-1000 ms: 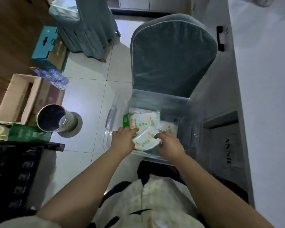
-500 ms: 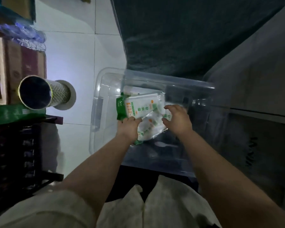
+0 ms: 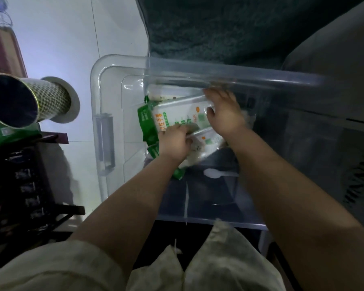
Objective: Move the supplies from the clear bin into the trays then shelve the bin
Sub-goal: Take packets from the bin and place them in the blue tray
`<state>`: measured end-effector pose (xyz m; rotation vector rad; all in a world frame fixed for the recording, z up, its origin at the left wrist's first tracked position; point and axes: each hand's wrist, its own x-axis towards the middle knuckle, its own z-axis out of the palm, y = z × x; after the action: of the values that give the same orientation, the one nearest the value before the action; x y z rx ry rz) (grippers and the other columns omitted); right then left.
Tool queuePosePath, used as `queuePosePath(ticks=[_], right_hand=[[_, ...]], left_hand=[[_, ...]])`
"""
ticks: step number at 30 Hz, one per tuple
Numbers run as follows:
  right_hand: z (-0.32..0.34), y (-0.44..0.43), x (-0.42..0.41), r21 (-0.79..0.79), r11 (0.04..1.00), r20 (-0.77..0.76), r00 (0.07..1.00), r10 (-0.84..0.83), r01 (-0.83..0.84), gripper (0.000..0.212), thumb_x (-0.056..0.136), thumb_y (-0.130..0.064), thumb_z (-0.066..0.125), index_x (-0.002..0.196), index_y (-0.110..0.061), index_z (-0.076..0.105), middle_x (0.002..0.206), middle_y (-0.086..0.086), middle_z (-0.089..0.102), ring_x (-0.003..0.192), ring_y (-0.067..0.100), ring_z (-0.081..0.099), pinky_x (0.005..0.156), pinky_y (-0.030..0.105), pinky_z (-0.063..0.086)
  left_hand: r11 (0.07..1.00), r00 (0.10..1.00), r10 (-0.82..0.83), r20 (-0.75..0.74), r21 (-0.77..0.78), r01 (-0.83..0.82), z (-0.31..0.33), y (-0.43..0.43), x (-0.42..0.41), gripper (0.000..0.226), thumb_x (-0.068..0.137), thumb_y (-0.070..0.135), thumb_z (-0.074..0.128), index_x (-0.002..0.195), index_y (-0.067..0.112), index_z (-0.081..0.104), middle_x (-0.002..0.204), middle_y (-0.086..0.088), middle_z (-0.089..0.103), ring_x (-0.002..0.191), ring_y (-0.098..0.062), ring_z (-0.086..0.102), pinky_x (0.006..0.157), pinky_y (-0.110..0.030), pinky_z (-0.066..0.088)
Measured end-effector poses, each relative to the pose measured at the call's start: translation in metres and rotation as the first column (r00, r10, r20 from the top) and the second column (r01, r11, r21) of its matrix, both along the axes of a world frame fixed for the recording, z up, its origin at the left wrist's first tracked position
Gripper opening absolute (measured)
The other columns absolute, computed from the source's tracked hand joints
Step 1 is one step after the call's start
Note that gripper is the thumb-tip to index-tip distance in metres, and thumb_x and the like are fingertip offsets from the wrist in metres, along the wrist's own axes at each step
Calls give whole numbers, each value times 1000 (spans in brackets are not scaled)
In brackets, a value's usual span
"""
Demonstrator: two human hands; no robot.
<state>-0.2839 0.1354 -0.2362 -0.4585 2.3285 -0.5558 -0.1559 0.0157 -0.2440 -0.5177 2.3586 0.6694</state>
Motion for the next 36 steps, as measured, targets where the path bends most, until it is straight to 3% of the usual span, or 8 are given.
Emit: queuePosePath(ticks=[5, 8, 11, 17, 20, 23, 31, 36], right_hand=[[10, 3, 0, -66, 997, -15, 999, 33, -34, 59, 82, -17, 64, 138, -15, 45, 142, 9, 46, 132, 30, 36, 108, 43, 33], [1, -2, 2, 28, 994, 46, 993, 108, -109, 71, 82, -29, 69, 143, -18, 35, 150, 6, 35, 139, 28, 26, 111, 46, 28], [-9, -8, 9, 162, 959, 37, 973, 229, -232, 76, 80, -24, 70, 144, -18, 29, 153, 5, 26, 142, 28, 17, 113, 46, 16], [-16, -7, 26, 371, 849, -22, 910, 414, -377, 54, 79, -15, 68, 127, -9, 44, 127, 14, 47, 119, 36, 37, 106, 48, 25], [-7, 2, 36, 321, 873, 22, 924, 382, -368, 34, 83, -14, 64, 115, -11, 52, 117, 11, 56, 113, 32, 43, 94, 43, 33], [12, 11, 42, 243, 932, -27, 958, 284, -270, 25, 84, -16, 63, 107, -12, 55, 110, 10, 59, 108, 30, 46, 89, 41, 36], [137, 9, 16, -53, 985, -269, 953, 143, -162, 31, 72, -14, 72, 101, -11, 62, 103, 11, 59, 99, 34, 49, 82, 40, 38], [224, 1, 9, -103, 979, -404, 907, 119, -174, 31, 72, -16, 72, 101, -13, 62, 101, 7, 62, 97, 31, 51, 80, 41, 39]], left_hand=[[989, 969, -119, -217, -113, 97, 6, -25, -33, 33, 81, 22, 61, 114, 23, 64, 111, -8, 57, 105, -32, 50, 89, -43, 33], [986, 970, -160, -185, -80, 147, -4, -31, -45, 45, 82, 28, 62, 126, 25, 55, 121, -9, 51, 114, -31, 43, 95, -45, 31], [986, 974, -165, -156, -57, 158, -15, -36, -43, 68, 77, 36, 64, 139, 22, 39, 131, -9, 43, 123, -31, 37, 102, -48, 29], [947, 948, -313, -58, -92, 307, -18, -42, -34, 82, 68, 53, 70, 138, 23, 38, 132, -8, 46, 121, -31, 38, 100, -45, 26], [908, 915, -404, 5, -116, 401, -9, -36, -30, 67, 75, 60, 64, 130, 24, 51, 123, -7, 53, 117, -31, 42, 101, -46, 25], [914, 916, -397, -58, -116, 389, 13, -31, -27, 55, 82, 53, 62, 127, 23, 54, 124, -4, 58, 115, -29, 48, 101, -43, 24], [930, 853, -318, -413, -313, 195, 142, -40, -32, 38, 71, 32, 77, 104, 18, 67, 96, -5, 70, 93, -28, 60, 83, -37, 23], [902, 808, -349, -475, -405, 152, 224, -51, -39, 39, 69, 36, 78, 103, 23, 66, 99, 2, 69, 94, -24, 58, 83, -37, 23]])
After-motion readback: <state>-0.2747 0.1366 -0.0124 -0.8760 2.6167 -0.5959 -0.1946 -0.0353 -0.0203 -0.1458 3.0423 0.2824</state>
